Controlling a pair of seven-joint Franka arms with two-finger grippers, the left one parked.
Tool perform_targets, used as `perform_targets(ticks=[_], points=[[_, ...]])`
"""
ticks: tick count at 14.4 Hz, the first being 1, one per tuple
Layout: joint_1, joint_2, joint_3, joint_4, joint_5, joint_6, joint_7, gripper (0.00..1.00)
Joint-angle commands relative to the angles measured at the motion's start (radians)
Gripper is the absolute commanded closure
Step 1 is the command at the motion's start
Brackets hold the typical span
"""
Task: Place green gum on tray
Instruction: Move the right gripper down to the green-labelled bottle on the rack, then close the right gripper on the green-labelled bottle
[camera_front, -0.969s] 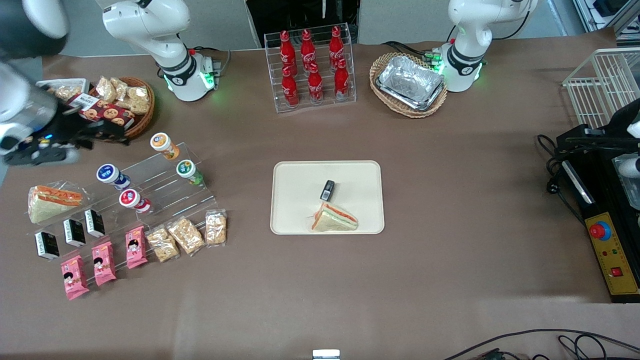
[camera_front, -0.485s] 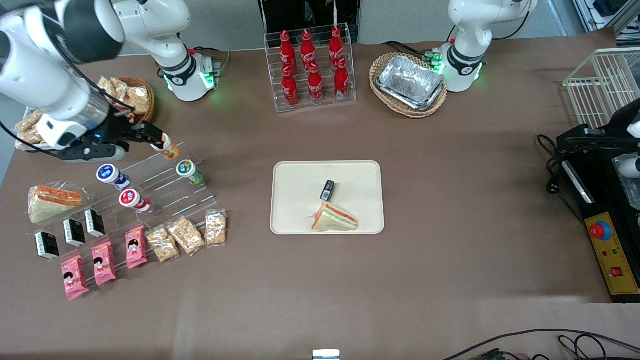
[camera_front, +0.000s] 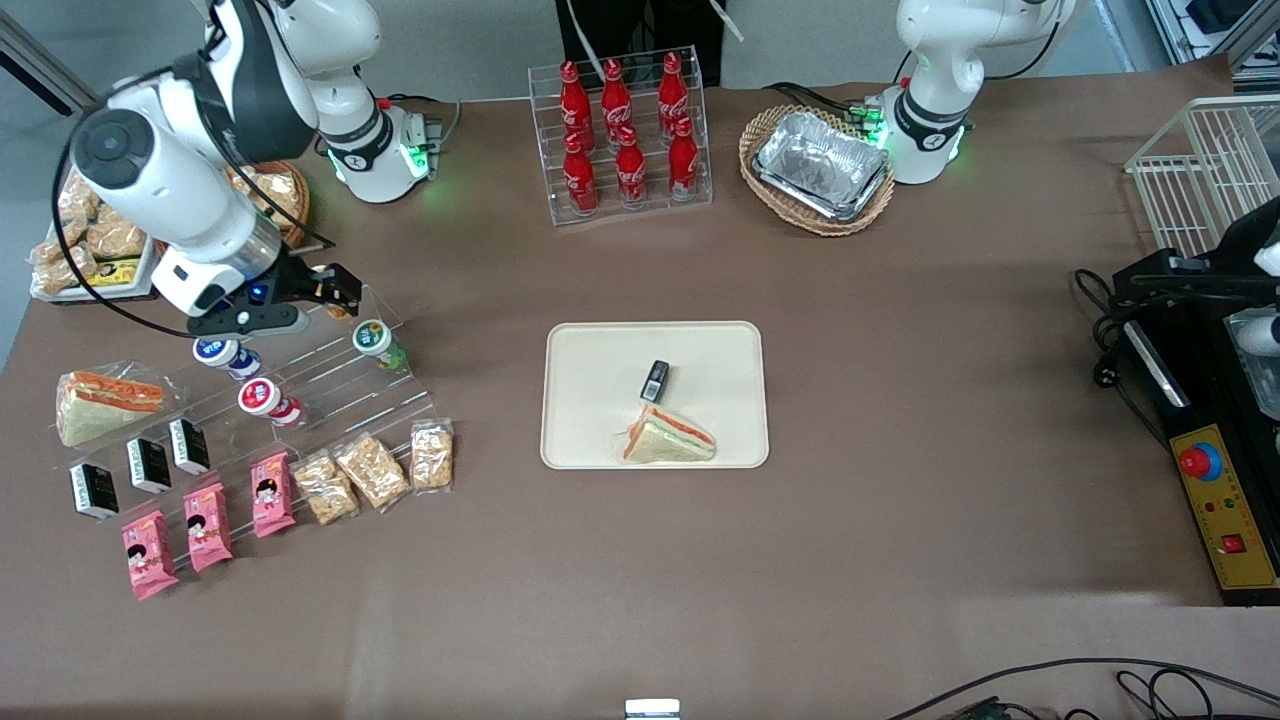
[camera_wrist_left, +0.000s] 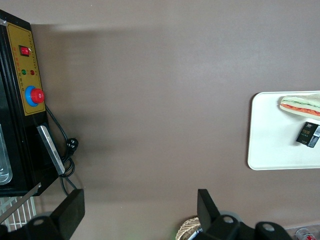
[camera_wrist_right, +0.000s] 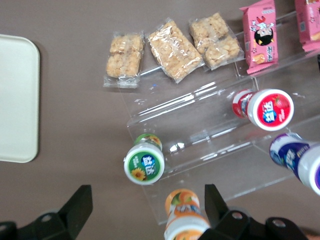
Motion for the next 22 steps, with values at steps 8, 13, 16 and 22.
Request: perform_targets(ticks=[8,13,16,22], points=[[0.027,0.09,0.0,-0.232,-0.022,0.4,-0.054,0.0],[0.042,0.1,-0.001,-0.282,-0.022,0.456,-0.054,0.0],[0.042,0.104,0.0,-0.282,-0.022,0.454,-0.056,0.03],[0.041,0.079,-0.009,-0.27,-0.022,0.41,-0.097,0.84]])
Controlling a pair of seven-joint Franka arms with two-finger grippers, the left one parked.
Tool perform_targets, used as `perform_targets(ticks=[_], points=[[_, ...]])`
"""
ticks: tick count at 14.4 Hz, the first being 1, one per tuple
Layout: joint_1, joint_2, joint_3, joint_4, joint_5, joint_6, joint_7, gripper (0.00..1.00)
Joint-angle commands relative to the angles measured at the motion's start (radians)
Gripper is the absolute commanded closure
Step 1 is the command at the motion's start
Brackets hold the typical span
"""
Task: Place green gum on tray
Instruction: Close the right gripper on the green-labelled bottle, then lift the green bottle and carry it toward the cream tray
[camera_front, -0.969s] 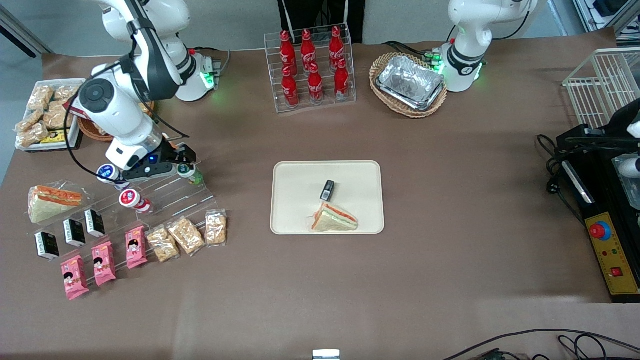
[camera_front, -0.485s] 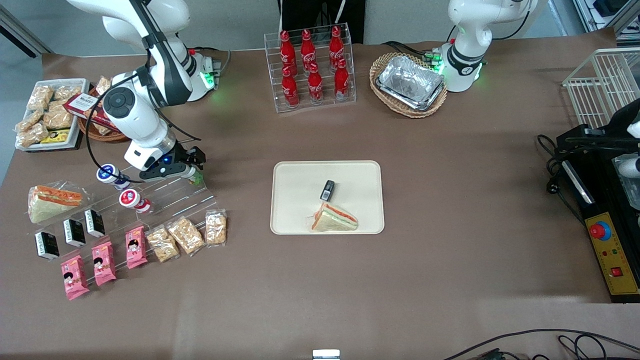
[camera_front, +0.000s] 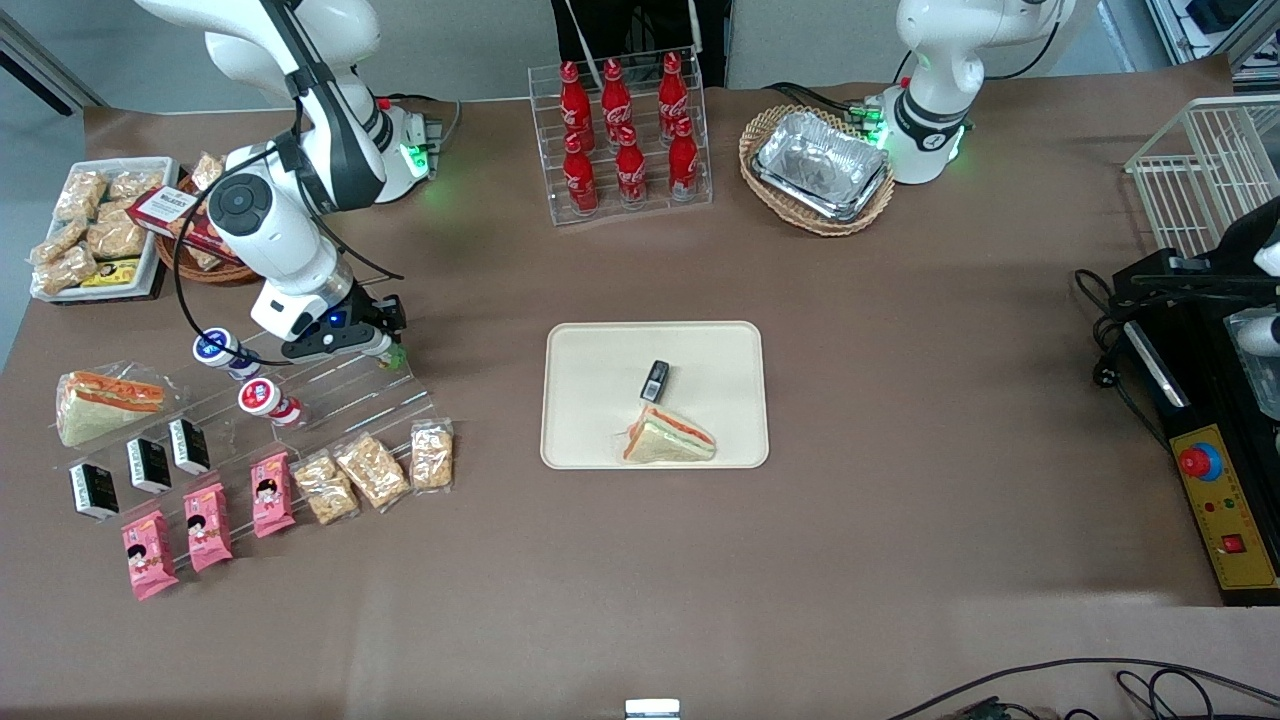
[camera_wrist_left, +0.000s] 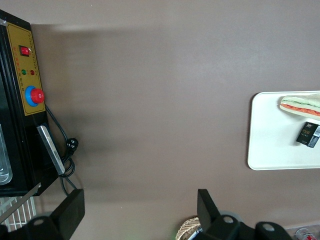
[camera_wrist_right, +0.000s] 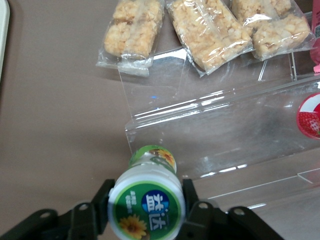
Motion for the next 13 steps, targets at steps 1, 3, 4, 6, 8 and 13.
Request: perform_targets(ticks=[1,3,4,6,8,13], points=[[-0.001,-0.04,-0.016,0.006,-0.013,-0.042,-0.031,0.86],[-0.004,-0.058,-0.022,0.051,-0.012,-0.1,-0.068,0.86],[-0.002,-0.058,-0.046,0.106,-0.012,-0.164,-0.109,0.86],[-0.002,-0.043,-0.097,0.248,-0.001,-0.333,-0.207,0.86],[-0.002,-0.023,-0.115,0.383,0.0,-0.479,-0.24,0.86],[-0.004,0.008,-0.115,0.692,0.007,-0.824,-0.24,0.86]])
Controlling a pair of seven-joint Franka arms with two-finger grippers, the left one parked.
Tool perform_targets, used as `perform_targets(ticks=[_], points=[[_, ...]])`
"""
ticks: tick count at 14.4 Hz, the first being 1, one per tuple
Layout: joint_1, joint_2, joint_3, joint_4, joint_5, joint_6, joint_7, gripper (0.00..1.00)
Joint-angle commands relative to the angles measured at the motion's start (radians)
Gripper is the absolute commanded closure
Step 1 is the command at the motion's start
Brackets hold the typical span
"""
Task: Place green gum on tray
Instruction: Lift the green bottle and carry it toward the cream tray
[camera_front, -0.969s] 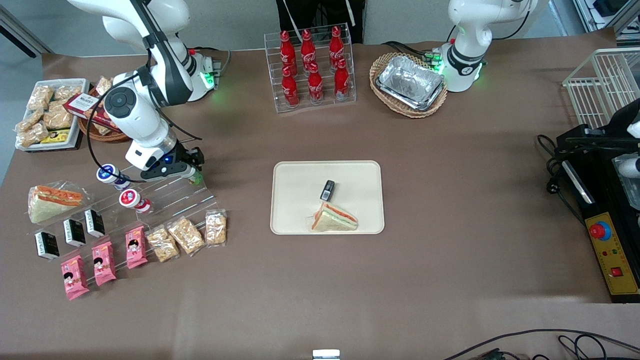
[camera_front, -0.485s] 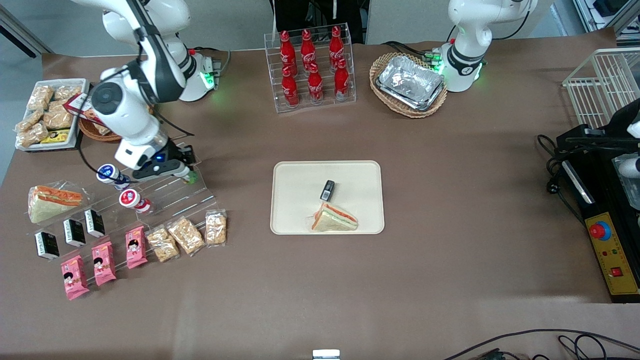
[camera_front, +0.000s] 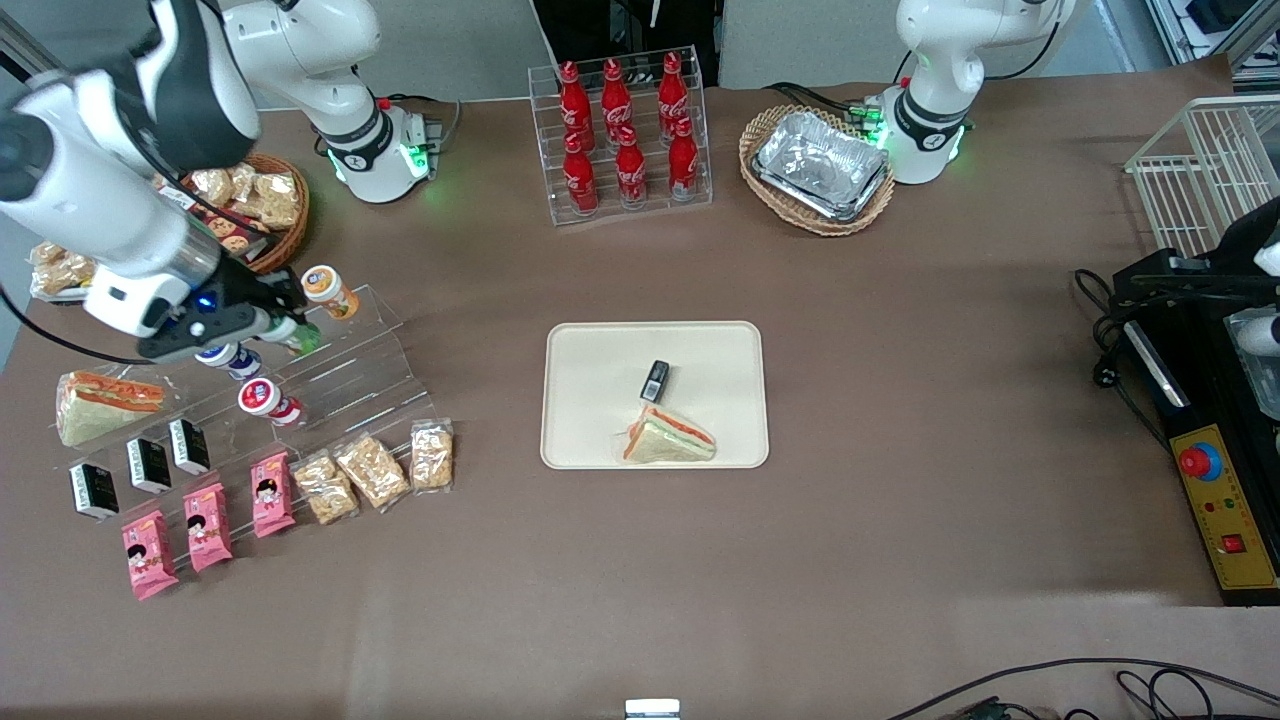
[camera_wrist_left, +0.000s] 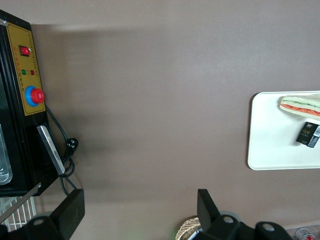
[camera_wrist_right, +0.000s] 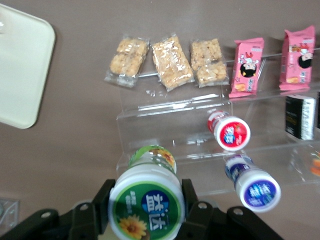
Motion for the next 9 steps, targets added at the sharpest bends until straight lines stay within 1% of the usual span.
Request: perform_targets(ticks=[1,2,3,4,5,9], points=[[0.001,0.057,0.003,0.234,0.018,-0.228,-0.009,0.86],[0.005,0.06,0.003,0.27,0.039,-0.264,-0.005,0.86],[0.01,0.062,0.006,0.29,0.074,-0.287,0.005,0.86],[0.013,0.056,0.013,0.291,0.111,-0.295,0.035,0.86],[0.014,0.054,0.038,0.291,0.134,-0.295,0.099,0.86],[0.03,0.083,0.206,0.291,0.142,-0.27,0.375,0.86]])
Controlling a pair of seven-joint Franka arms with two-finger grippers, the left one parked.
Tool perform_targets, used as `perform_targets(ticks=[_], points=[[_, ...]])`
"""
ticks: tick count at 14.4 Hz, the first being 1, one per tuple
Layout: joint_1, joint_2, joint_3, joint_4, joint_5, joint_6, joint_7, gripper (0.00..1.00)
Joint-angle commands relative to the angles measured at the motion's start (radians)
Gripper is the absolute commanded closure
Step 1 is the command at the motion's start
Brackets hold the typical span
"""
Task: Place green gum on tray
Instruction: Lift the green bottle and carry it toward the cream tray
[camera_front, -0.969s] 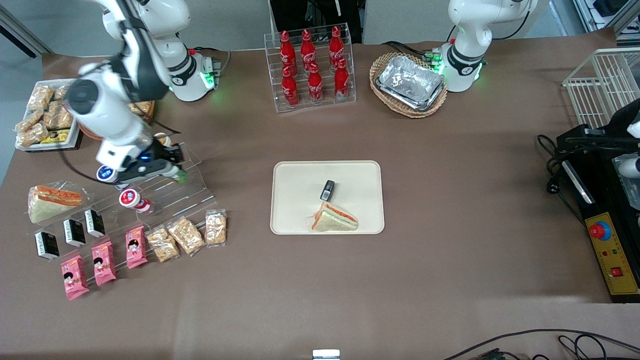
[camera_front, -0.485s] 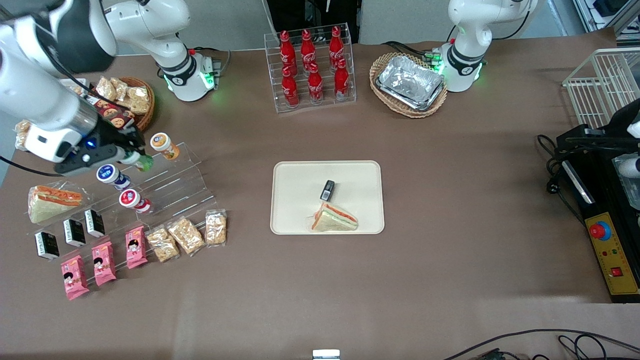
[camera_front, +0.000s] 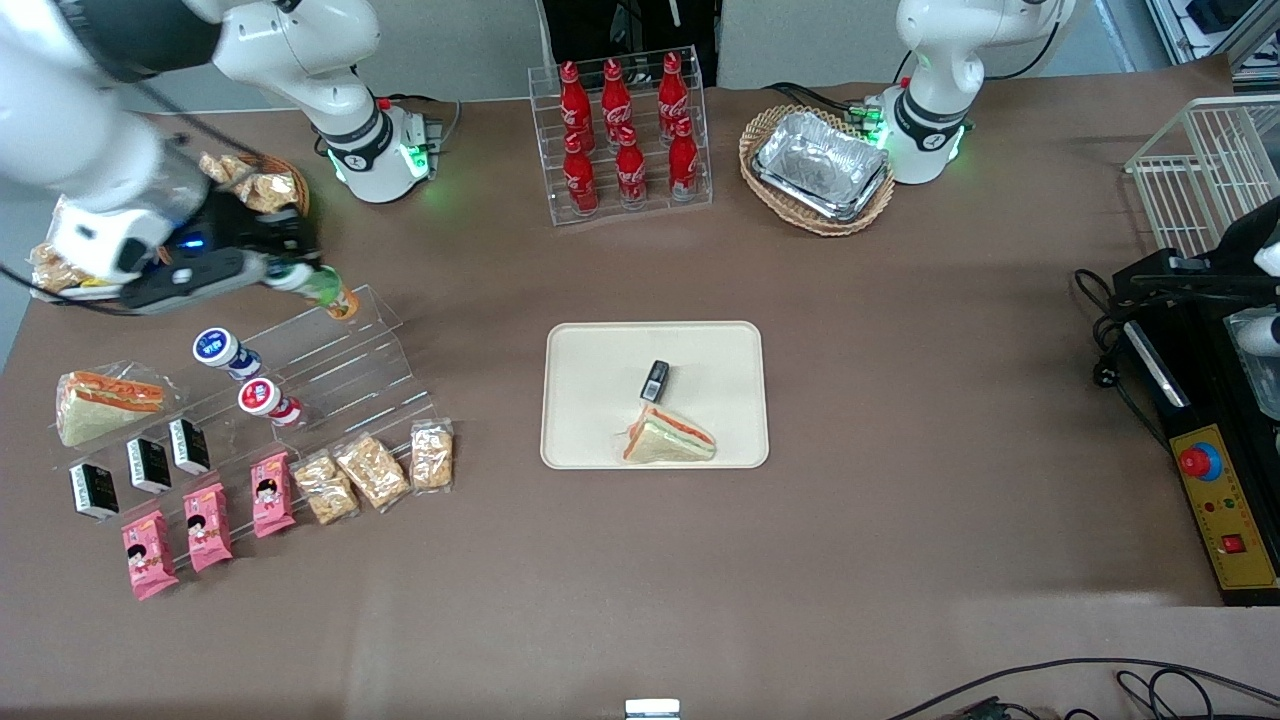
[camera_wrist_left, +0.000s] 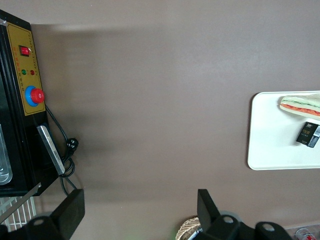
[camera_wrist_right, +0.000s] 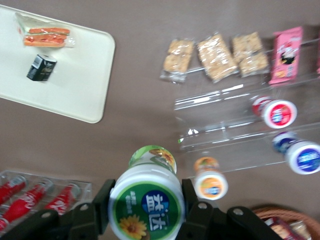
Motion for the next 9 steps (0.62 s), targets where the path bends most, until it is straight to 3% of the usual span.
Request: perform_targets(ticks=[1,6,9], points=[[0.014,0.061,0.133,0.037,0.02,0.017,0.237,0.86],[0.032,0.179,0.285,-0.009,0.013,0.2,0.478,0.86],[0.16,0.297,0.287,-0.038,-0.002,0.381,0.697,0.86]])
